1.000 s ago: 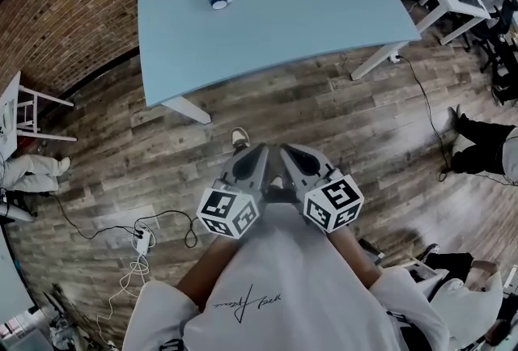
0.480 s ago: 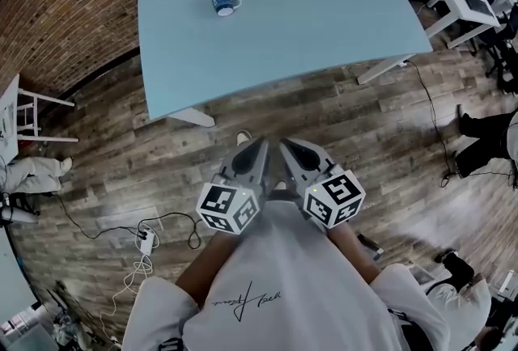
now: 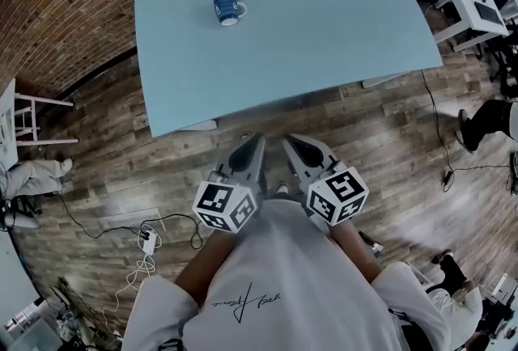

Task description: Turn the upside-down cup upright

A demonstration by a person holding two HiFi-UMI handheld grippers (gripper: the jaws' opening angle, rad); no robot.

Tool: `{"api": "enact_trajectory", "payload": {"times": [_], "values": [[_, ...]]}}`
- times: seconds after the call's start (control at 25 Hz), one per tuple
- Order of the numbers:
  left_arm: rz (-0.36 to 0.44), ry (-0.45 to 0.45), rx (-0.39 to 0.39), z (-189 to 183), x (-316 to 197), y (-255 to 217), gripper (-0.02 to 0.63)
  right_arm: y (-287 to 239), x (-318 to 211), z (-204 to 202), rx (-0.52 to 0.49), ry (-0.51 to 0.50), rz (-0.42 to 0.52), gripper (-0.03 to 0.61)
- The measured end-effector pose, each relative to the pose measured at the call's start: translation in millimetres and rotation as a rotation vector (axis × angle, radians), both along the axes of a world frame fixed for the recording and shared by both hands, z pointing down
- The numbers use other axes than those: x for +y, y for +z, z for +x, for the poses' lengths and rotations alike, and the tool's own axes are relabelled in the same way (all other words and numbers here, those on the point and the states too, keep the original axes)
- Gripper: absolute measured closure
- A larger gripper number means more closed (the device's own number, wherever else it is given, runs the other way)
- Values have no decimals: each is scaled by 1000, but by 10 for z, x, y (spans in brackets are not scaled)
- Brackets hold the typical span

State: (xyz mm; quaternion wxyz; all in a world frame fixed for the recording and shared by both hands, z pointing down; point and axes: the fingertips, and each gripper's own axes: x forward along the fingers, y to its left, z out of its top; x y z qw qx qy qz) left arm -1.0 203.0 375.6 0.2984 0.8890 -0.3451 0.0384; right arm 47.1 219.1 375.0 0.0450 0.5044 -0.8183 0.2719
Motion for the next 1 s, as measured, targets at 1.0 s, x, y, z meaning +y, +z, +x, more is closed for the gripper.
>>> {"api": "enact_trajectory", "payload": {"times": [1.0], "values": [[23, -49, 68, -577, -1409, -132, 604, -112, -1351, -487, 45, -27, 29, 557]]}}
